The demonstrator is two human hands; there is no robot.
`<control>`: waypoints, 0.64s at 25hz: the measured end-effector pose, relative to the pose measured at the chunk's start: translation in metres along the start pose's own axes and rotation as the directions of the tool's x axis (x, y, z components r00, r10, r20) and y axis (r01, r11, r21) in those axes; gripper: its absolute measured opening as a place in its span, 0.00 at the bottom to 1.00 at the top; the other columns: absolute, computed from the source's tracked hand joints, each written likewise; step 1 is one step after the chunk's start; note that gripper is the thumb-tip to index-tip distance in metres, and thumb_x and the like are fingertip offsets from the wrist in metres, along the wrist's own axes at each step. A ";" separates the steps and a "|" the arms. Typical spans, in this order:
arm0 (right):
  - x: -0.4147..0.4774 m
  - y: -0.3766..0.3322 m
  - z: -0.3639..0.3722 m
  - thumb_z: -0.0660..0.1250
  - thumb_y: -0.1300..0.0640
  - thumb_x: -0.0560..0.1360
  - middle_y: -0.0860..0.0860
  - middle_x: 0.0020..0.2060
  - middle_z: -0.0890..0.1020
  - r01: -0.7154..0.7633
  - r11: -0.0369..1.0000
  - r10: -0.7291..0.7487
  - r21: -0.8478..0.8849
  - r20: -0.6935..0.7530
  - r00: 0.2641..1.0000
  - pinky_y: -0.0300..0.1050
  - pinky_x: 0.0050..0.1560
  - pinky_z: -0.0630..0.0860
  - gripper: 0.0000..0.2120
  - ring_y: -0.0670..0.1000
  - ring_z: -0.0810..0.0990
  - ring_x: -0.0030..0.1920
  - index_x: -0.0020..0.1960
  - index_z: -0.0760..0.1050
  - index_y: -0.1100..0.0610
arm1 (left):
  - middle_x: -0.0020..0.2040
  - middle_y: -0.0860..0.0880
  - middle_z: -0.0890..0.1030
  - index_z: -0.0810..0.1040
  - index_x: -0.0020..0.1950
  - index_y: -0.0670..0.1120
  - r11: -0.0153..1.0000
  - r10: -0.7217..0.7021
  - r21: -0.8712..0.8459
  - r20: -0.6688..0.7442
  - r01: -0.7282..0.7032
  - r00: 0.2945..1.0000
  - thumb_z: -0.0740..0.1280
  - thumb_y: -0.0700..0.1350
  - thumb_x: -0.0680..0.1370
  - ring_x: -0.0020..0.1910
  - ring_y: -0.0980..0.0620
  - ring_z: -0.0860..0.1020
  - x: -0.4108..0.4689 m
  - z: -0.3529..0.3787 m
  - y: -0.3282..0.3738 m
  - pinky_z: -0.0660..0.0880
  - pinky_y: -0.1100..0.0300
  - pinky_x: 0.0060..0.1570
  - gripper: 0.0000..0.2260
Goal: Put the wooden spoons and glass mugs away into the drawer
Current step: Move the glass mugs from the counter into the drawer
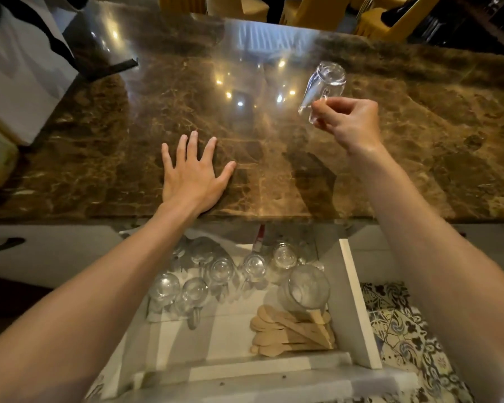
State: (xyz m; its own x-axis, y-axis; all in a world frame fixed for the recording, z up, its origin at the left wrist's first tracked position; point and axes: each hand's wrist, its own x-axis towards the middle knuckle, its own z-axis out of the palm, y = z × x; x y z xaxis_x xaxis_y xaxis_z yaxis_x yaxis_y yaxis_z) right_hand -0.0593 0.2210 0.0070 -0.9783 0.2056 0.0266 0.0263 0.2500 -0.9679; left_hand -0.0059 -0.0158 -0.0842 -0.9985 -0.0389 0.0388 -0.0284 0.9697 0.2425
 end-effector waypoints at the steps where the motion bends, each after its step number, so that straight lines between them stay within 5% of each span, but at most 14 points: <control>1: -0.014 -0.003 0.000 0.73 0.59 0.71 0.55 0.39 0.83 0.021 0.999 -0.021 0.024 0.033 0.999 0.41 0.46 0.80 0.06 0.50 0.82 0.40 0.46 0.82 0.62 | 0.78 0.44 0.51 0.54 0.77 0.53 1.000 0.002 -0.004 0.001 -0.002 1.000 0.46 0.66 0.77 0.77 0.46 0.46 -0.001 -0.001 0.000 0.38 0.42 0.73 0.31; 9: -0.155 0.012 -0.015 0.75 0.59 0.68 0.53 0.43 0.86 0.144 0.986 -0.099 -0.087 0.388 0.916 0.44 0.47 0.82 0.08 0.52 0.85 0.44 0.47 0.84 0.58 | 0.78 0.44 0.52 0.55 0.76 0.52 1.000 0.002 -0.015 -0.003 -0.002 1.000 0.48 0.65 0.78 0.77 0.46 0.47 -0.003 0.000 -0.001 0.39 0.43 0.73 0.30; 16: -0.224 0.072 -0.012 0.76 0.58 0.66 0.50 0.40 0.86 0.231 0.960 -0.054 -0.158 0.706 0.706 0.41 0.44 0.80 0.06 0.46 0.85 0.41 0.43 0.85 0.58 | 0.78 0.44 0.54 0.57 0.76 0.52 1.000 0.009 -0.013 -0.036 -0.009 0.999 0.49 0.64 0.78 0.77 0.46 0.49 -0.004 0.005 -0.002 0.41 0.45 0.73 0.29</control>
State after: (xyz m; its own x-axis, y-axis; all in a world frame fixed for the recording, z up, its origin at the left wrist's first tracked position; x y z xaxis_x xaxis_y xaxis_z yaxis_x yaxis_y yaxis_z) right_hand 0.1638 0.2038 -0.0656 -0.8374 -0.5363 -0.1056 -0.1686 0.4372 -0.8834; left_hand -0.0024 -0.0167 -0.0898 -0.9963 -0.0391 0.0761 -0.0185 0.9668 0.2548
